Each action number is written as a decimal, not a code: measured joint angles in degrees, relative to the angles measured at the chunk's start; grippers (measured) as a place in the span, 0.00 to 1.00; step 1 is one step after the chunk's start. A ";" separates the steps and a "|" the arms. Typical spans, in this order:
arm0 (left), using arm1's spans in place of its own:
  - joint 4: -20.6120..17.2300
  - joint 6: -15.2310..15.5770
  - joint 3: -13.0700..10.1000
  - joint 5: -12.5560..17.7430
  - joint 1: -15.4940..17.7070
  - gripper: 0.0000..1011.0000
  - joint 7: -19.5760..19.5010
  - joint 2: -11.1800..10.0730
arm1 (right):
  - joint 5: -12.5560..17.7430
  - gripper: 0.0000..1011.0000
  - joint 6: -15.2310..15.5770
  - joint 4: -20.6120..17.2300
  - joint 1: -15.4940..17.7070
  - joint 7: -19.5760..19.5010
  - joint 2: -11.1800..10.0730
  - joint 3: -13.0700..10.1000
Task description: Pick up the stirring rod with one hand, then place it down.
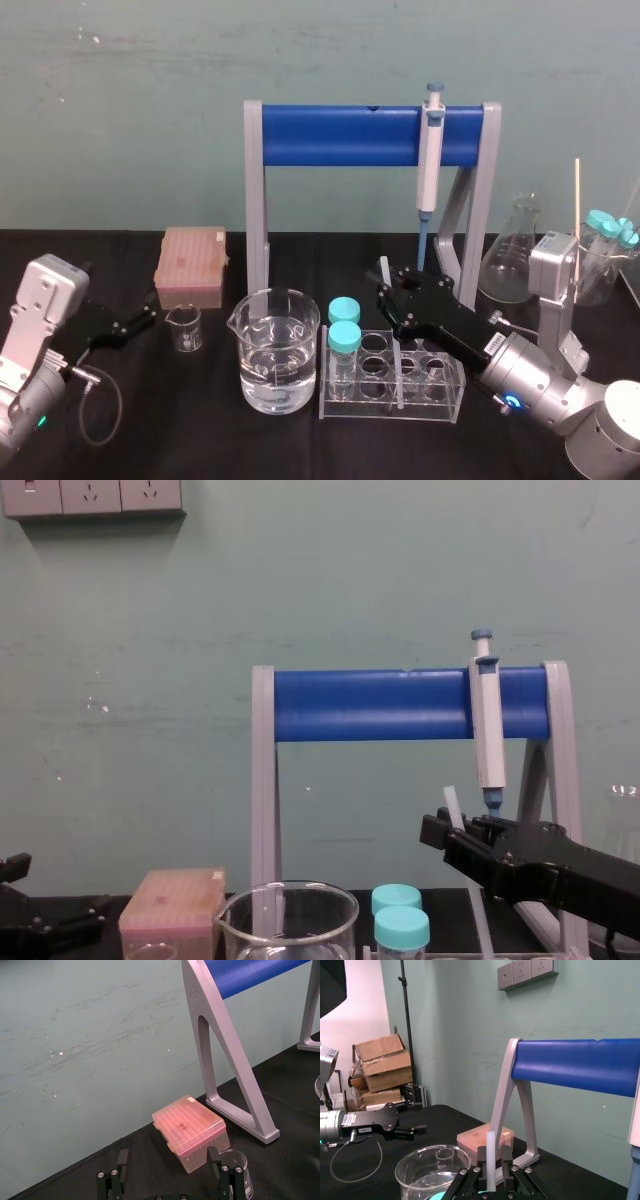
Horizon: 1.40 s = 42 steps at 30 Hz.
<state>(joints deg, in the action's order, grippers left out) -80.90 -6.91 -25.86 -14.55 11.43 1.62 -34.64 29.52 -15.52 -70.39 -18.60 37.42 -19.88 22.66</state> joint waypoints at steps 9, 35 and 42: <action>0.00 0.00 0.00 0.00 0.00 0.99 0.00 0.00 | 0.06 0.46 -0.03 0.06 -0.01 0.07 0.01 -0.05; 0.00 0.00 0.00 0.00 0.00 0.99 0.00 0.00 | 0.33 0.99 4.12 -9.42 6.67 -2.70 -6.12 -2.22; 0.00 0.00 0.00 0.00 0.00 0.99 0.00 0.00 | -4.94 0.99 6.09 -14.25 12.69 -17.27 -7.85 -8.47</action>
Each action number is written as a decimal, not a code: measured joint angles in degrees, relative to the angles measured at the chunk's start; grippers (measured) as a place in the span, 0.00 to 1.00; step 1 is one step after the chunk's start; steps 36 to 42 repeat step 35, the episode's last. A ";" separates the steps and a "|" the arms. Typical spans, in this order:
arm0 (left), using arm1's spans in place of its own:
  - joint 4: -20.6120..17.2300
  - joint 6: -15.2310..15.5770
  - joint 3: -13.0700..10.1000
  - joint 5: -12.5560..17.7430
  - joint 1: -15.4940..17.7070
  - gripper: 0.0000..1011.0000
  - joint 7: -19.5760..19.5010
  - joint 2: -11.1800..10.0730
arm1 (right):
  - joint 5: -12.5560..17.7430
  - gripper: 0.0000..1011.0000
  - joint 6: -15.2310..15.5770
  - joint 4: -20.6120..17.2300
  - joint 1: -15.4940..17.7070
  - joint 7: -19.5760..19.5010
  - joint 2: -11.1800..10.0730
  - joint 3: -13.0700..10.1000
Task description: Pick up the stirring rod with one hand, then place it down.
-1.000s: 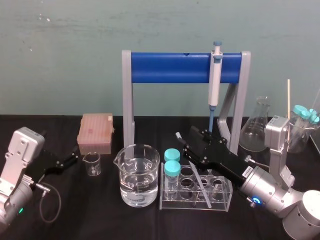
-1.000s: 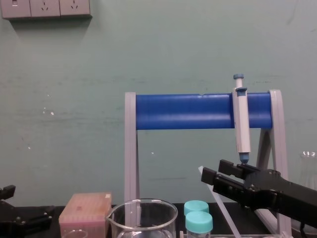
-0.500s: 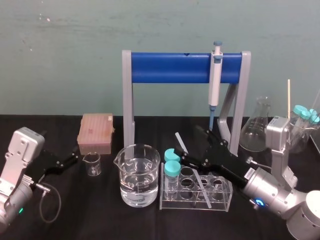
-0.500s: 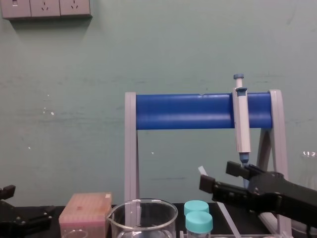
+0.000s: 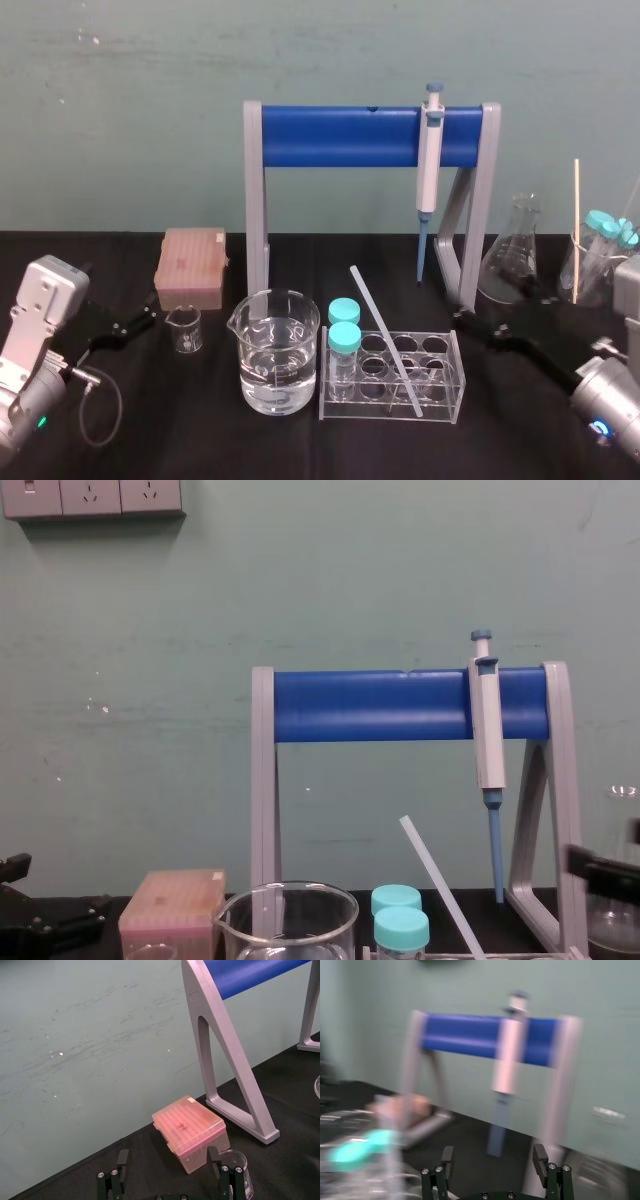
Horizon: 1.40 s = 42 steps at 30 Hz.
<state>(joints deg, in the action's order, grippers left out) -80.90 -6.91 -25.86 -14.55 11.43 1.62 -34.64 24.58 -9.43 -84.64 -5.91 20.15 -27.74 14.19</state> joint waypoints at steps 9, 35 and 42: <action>0.00 0.00 0.00 0.00 0.00 0.99 0.00 0.00 | -7.57 0.99 6.62 1.54 -0.20 -14.60 2.96 -2.79; 0.00 0.00 0.00 0.00 0.00 0.99 0.00 0.00 | -8.20 0.99 7.98 2.52 -0.96 -15.20 3.58 -2.56; 0.00 0.00 0.00 0.00 0.00 0.99 0.00 0.00 | -8.20 0.99 7.98 2.52 -0.96 -15.20 3.58 -2.56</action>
